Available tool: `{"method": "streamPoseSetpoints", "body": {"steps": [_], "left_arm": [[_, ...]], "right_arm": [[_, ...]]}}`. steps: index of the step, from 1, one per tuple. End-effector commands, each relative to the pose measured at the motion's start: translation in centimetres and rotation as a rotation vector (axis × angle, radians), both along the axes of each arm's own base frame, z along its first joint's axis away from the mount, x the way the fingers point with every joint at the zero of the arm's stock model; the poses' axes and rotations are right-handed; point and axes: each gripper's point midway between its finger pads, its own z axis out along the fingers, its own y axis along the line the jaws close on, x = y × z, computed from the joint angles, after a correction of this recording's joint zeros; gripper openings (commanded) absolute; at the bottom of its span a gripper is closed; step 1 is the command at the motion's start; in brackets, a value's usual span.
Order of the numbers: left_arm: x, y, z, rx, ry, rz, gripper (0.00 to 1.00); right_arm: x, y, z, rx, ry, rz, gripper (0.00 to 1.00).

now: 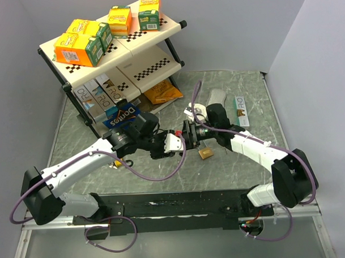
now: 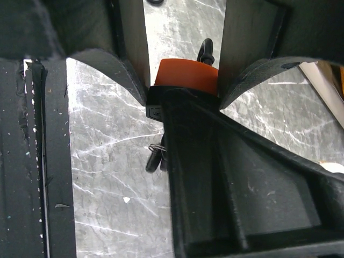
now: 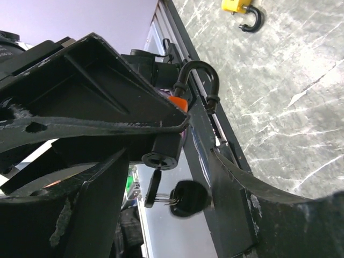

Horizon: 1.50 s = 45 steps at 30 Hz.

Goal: Lock with the key
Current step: Pick up the lock from the center of the board, then lock the lock.

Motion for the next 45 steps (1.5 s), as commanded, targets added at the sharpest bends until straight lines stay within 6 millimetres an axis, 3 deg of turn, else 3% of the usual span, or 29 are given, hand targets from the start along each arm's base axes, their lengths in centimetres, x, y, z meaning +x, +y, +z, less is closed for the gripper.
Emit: {"method": "streamPoseSetpoints", "body": {"steps": [1, 6, 11, 17, 18, 19, 21, 22, 25, 29, 33, 35, 41, 45], "left_arm": [[1.5, -1.5, 3.2, -0.086, -0.052, 0.05, 0.01], [2.0, -1.8, 3.1, -0.083, -0.036, 0.081, 0.01], [2.1, -2.1, 3.1, -0.089, -0.045, 0.087, 0.01], [2.5, -1.9, 2.8, -0.076, -0.055, 0.106, 0.04], [2.5, -1.8, 2.8, -0.074, -0.057, 0.108, 0.07], [2.4, -1.7, 2.5, -0.067, -0.049, 0.112, 0.2], [2.3, -1.4, 2.4, -0.057, -0.027, 0.134, 0.39], [2.0, -0.9, 2.0, -0.034, -0.003, 0.144, 0.55], [0.9, 0.0, 2.1, -0.03, 0.076, 0.124, 0.68], [0.9, 2.4, 5.6, -0.194, 0.145, 0.142, 0.73], [-0.3, 3.8, 6.9, -0.281, 0.176, 0.121, 0.72], [-1.4, 3.9, 7.8, -0.322, 0.196, 0.094, 0.71], [-3.1, 3.4, 9.5, -0.416, 0.252, 0.056, 0.67], [-4.5, 2.5, 10.9, -0.447, 0.201, 0.013, 0.66]], "right_arm": [[0.6, 0.7, 1.2, 0.031, -0.036, 0.006, 0.67], [0.7, 1.1, 1.4, 0.035, -0.028, 0.017, 0.55], [0.7, 1.2, 1.4, 0.042, -0.007, 0.02, 0.49], [0.5, 1.3, 1.7, 0.061, 0.006, 0.045, 0.17], [0.5, 1.3, 1.9, 0.065, 0.001, 0.048, 0.04], [0.4, 1.3, 1.9, 0.065, 0.0, 0.05, 0.0], [0.6, 0.9, 2.1, 0.064, -0.01, 0.053, 0.0], [1.0, 0.5, 2.3, 0.066, -0.016, 0.042, 0.0], [1.2, -0.5, 2.7, 0.072, -0.045, 0.05, 0.0], [0.5, -2.0, 4.5, 0.086, -0.219, 0.092, 0.0], [-2.1, -3.2, 6.3, 0.11, -0.345, 0.181, 0.0], [-2.8, -3.6, 7.6, 0.126, -0.468, 0.215, 0.0], [-5.8, -4.8, 10.3, 0.18, -0.649, 0.284, 0.0], [-6.8, -5.0, 11.5, 0.2, -0.712, 0.295, 0.0]]}}
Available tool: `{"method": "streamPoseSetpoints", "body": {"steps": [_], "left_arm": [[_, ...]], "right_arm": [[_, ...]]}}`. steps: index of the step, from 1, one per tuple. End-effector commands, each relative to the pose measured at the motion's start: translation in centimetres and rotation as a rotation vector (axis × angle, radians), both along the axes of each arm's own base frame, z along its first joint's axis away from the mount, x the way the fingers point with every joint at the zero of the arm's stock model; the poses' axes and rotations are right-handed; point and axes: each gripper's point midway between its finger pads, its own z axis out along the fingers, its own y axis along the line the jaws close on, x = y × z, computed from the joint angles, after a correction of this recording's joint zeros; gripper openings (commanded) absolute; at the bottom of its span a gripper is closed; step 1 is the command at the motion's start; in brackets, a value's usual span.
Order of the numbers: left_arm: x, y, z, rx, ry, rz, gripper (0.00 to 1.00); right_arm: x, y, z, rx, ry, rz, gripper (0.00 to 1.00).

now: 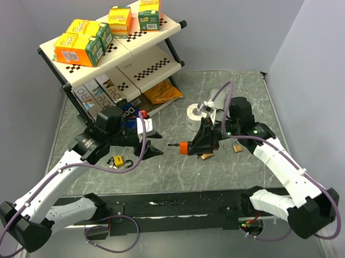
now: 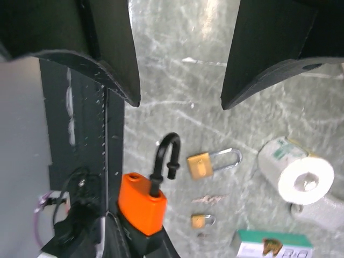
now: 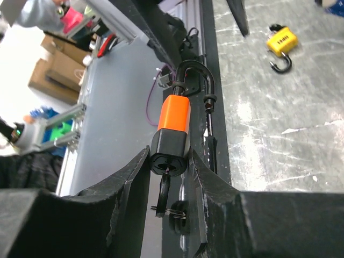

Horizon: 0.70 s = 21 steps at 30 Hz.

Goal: Lock with the key
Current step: Lock the lock.

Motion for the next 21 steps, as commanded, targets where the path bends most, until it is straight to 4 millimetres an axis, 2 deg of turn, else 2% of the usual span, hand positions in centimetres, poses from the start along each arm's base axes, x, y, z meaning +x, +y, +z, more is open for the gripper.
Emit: {"method": "streamPoseSetpoints", "body": {"steps": [1, 2, 8, 12, 17, 21], "left_arm": [[-2.6, -1.5, 3.0, -0.097, -0.079, -0.077, 0.65], [-3.7, -2.1, 2.8, -0.094, -0.1, -0.111, 0.65], [-3.6, -2.7, 2.7, -0.086, -0.105, -0.1, 0.59], [-4.2, -3.0, 2.2, -0.075, -0.092, -0.139, 0.44], [-4.6, -3.1, 1.1, -0.052, -0.04, -0.154, 0.43], [-5.3, -3.3, 1.5, -0.072, -0.014, -0.187, 0.32]], "right_arm": [[-2.1, -0.1, 3.0, 0.073, -0.158, 0.091, 0.0], [-2.2, -0.1, 3.1, 0.073, -0.165, 0.091, 0.0], [-3.3, 0.3, 3.5, 0.077, -0.221, 0.113, 0.0], [-3.1, 0.3, 3.5, 0.075, -0.248, 0.097, 0.0], [-3.3, 0.3, 4.0, 0.083, -0.28, 0.092, 0.0], [-3.5, 0.4, 3.9, 0.081, -0.29, 0.102, 0.0]]}}
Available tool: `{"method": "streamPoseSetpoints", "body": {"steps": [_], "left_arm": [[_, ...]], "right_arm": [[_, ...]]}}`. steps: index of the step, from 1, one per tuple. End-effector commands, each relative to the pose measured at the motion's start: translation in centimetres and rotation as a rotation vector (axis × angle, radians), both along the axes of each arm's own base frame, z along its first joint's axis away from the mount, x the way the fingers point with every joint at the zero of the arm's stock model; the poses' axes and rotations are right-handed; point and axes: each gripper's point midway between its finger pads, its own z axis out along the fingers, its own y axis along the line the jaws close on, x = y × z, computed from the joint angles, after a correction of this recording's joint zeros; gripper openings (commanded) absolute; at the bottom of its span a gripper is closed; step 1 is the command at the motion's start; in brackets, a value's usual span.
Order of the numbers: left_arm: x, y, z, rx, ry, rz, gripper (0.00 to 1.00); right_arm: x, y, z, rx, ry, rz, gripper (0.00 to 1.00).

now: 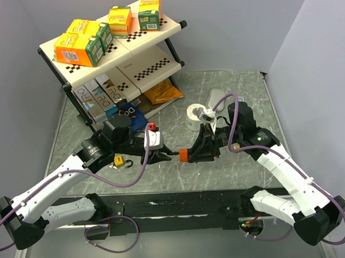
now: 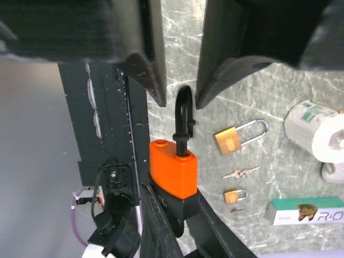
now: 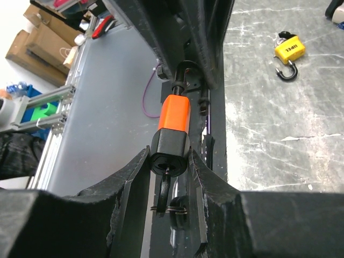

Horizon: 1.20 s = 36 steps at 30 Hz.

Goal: Lock with the key
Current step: Lock the lock.

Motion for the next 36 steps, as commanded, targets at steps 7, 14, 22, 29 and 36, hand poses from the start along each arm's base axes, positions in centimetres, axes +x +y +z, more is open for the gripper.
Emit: {"method": "streamPoseSetpoints", "body": {"steps": [7, 14, 22, 29, 36], "left_arm": [[-3.9, -0.4, 0.9, -0.019, 0.159, -0.186, 0.13], [-4.0, -1.0, 1.6, -0.038, 0.225, -0.191, 0.01], [-3.9, -2.0, 3.2, -0.114, 0.266, -0.185, 0.01], [-4.4, -2.8, 3.5, -0.129, 0.302, -0.206, 0.01], [-3.5, -3.7, 4.7, -0.194, 0.312, -0.163, 0.01]], "right_arm": [[-0.6, 0.3, 3.2, 0.067, -0.249, 0.029, 0.0], [-1.1, 0.7, 3.3, 0.069, -0.368, 0.037, 0.0], [-1.8, 2.2, 3.6, 0.109, -0.355, 0.061, 0.0], [-1.7, 3.2, 3.8, 0.122, -0.351, 0.074, 0.0], [-2.4, 4.2, 3.8, 0.149, -0.286, 0.101, 0.0]]}}
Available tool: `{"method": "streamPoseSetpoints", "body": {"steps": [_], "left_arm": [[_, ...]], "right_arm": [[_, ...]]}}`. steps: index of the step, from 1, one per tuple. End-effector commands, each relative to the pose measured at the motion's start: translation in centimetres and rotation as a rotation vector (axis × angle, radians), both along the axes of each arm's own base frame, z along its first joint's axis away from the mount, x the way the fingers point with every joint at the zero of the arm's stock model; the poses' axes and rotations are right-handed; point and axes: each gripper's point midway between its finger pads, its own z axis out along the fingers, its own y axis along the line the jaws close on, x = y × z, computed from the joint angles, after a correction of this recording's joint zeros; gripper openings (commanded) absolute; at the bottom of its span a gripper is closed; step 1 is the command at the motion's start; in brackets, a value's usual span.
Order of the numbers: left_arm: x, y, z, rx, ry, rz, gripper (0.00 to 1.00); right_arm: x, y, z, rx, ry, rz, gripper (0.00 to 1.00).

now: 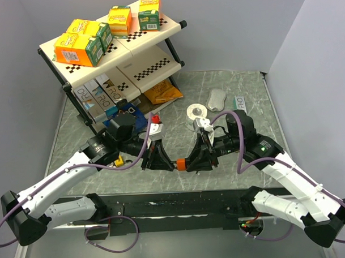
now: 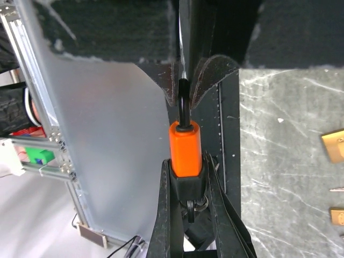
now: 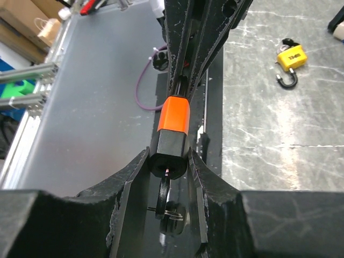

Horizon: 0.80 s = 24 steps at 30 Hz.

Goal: Lock with the key
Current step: Lock the lock.

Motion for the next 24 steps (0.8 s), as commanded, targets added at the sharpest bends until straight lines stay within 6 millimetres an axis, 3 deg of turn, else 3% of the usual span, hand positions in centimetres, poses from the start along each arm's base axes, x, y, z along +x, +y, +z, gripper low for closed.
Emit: {"method": "streamPoseSetpoints", "body": {"steps": [1, 8, 11, 13, 14, 16, 17, 20, 24], "left_arm": [[1.2, -2.9, 4.5, -0.203, -0.131, 0.014, 0.01], [1.5, -3.4, 5.3, -0.246, -0.152, 0.04, 0.01], [1.5, -2.9, 3.9, -0.192, -0.167, 0.039, 0.01], [1.5, -1.9, 2.4, -0.141, -0.189, 0.038, 0.01], [1.1, -1.3, 1.9, -0.129, -0.19, 0.015, 0.01], [1.6, 0.0, -0.3, -0.061, -0.2, 0.011, 0.01], [1.4, 0.5, -0.6, -0.054, -0.192, -0.004, 0.01], [2.4, 2.1, -1.9, -0.009, -0.193, 0.021, 0.01], [2.7, 2.6, -2.2, 0.007, -0.254, -0.005, 0.01]], "right_arm": [[0.4, 2.9, 3.8, 0.175, -0.137, 0.072, 0.0], [-0.5, 3.4, 3.2, 0.156, -0.093, 0.103, 0.0], [-0.3, 3.0, 2.8, 0.12, -0.104, 0.086, 0.0], [0.0, 2.2, 1.9, 0.071, -0.079, 0.056, 0.16], [0.2, 1.9, 2.3, 0.067, -0.115, 0.062, 0.38], [0.8, 1.0, 1.7, 0.018, -0.087, 0.039, 0.55], [0.3, 0.2, 1.6, -0.008, -0.055, 0.052, 0.57], [1.4, -1.6, 1.2, -0.039, -0.022, -0.007, 0.57], [2.0, -2.6, 0.5, -0.083, -0.017, -0.035, 0.56]]}}
